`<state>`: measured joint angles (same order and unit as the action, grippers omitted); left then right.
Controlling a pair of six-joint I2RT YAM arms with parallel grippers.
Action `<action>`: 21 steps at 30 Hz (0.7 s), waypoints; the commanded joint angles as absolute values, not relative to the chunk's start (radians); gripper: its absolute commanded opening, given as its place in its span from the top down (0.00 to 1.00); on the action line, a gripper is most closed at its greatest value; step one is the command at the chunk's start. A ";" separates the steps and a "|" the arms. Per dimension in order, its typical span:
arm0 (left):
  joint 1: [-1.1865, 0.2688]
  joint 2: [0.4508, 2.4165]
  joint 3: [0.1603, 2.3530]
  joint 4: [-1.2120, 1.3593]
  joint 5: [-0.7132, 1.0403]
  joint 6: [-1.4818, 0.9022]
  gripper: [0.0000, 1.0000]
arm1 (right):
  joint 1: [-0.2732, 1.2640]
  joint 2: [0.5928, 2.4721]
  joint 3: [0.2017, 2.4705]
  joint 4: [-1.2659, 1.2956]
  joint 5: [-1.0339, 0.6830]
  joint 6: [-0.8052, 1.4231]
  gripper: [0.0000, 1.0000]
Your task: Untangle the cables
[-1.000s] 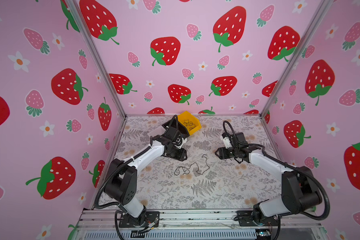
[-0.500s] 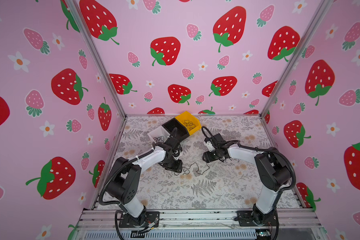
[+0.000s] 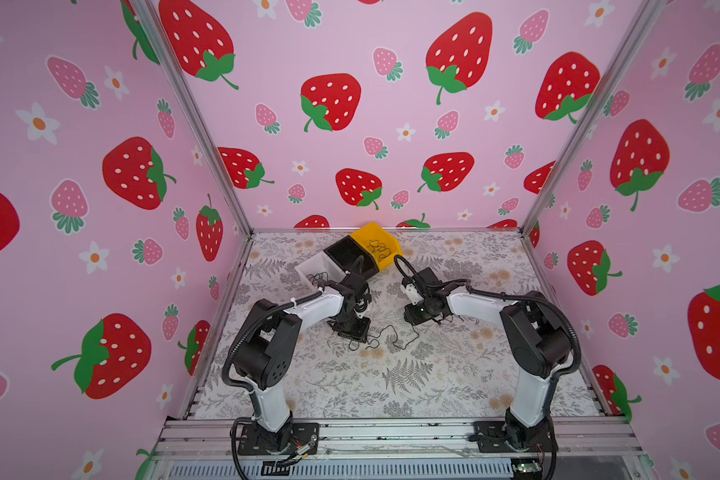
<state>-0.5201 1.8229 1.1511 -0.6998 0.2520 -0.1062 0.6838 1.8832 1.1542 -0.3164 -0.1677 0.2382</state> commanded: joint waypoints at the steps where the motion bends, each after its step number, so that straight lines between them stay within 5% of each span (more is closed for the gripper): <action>1: -0.526 1.845 1.187 -0.719 0.236 -0.091 0.69 | 0.693 1.900 1.166 -0.362 -0.147 0.232 0.75; 8: -0.528 1.825 1.189 -0.723 0.234 -0.092 1.00 | 0.693 1.862 1.167 -0.358 -0.120 0.227 0.89; 21: -0.510 1.581 1.164 -0.729 0.147 -0.075 1.00 | 0.663 1.719 1.197 -0.336 -0.082 0.218 1.00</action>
